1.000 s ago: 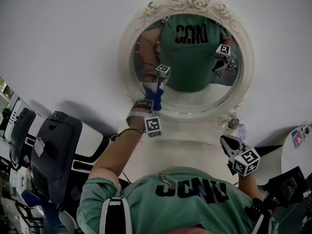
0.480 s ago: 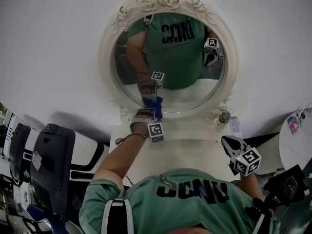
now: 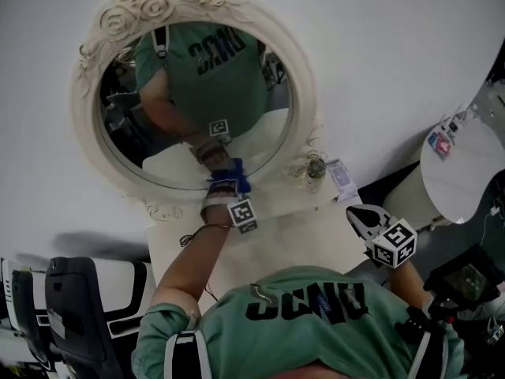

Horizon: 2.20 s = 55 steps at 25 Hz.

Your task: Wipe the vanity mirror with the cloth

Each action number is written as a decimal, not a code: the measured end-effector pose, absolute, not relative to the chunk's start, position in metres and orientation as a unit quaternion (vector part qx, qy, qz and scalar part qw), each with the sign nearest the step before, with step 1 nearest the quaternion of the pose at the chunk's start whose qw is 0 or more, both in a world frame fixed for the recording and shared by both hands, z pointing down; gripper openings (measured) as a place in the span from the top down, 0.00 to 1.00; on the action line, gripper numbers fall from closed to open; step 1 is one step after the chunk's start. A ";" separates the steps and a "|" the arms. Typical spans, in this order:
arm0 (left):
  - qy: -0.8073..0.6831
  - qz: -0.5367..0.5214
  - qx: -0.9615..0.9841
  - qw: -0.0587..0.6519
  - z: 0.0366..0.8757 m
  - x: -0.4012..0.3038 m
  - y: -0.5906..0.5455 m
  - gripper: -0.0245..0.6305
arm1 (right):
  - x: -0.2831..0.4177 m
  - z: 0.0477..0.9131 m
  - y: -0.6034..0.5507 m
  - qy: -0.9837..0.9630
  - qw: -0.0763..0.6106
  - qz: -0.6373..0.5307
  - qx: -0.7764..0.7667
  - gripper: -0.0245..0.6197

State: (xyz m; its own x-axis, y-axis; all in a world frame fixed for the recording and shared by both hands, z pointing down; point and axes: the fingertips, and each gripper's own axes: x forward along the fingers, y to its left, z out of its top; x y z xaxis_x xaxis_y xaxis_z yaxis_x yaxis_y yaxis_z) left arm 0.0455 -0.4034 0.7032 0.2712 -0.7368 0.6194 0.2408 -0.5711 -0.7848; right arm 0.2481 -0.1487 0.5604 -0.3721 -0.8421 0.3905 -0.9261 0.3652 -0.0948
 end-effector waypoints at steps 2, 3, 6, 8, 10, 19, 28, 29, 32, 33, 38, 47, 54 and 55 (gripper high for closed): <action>0.183 -0.561 -0.685 0.426 0.698 0.064 -0.403 0.84 | 0.257 0.563 -0.144 -0.806 0.145 0.153 0.553 0.94; 0.183 -0.553 -0.691 0.428 0.694 0.074 -0.402 0.84 | 0.260 0.563 -0.142 -0.803 0.148 0.153 0.556 0.94; 0.186 -0.535 -0.704 0.429 0.682 0.098 -0.397 0.84 | 0.262 0.559 -0.143 -0.805 0.153 0.146 0.554 0.94; 0.191 -0.531 -0.711 0.420 0.675 0.100 -0.394 0.84 | 0.256 0.555 -0.148 -0.813 0.153 0.141 0.543 0.94; 0.190 -0.522 -0.723 0.411 0.669 0.106 -0.392 0.84 | 0.248 0.550 -0.154 -0.820 0.149 0.138 0.535 0.94; 0.183 -0.357 -0.835 0.377 0.553 0.123 -0.328 0.83 | 0.190 0.515 -0.181 -0.862 0.119 0.093 0.483 0.94; 0.264 -0.167 -0.946 0.088 0.509 -0.022 -0.264 0.83 | 0.134 0.518 -0.208 -0.906 0.109 0.084 0.400 0.94; 0.267 -0.141 -0.951 0.060 0.511 -0.036 -0.256 0.83 | 0.127 0.517 -0.211 -0.911 0.108 0.081 0.390 0.94; 0.282 -0.092 -0.955 0.017 0.517 -0.069 -0.233 0.83 | 0.107 0.515 -0.213 -0.920 0.107 0.072 0.371 0.94; 0.284 -0.087 -0.955 0.010 0.519 -0.077 -0.229 0.83 | 0.103 0.514 -0.212 -0.920 0.106 0.071 0.371 0.94; 0.294 -0.064 -0.953 -0.037 0.521 -0.101 -0.217 0.83 | 0.088 0.512 -0.207 -0.922 0.115 0.075 0.362 0.94; 0.290 -0.049 -0.955 -0.035 0.517 -0.091 -0.218 0.82 | 0.097 0.512 -0.213 -0.917 0.104 0.089 0.374 0.94; 0.282 -0.042 -0.958 -0.027 0.508 -0.086 -0.222 0.82 | 0.112 0.509 -0.216 -0.907 0.105 0.081 0.399 0.95; 0.281 -0.041 -0.958 -0.027 0.508 -0.085 -0.222 0.82 | 0.112 0.509 -0.216 -0.906 0.106 0.081 0.402 0.95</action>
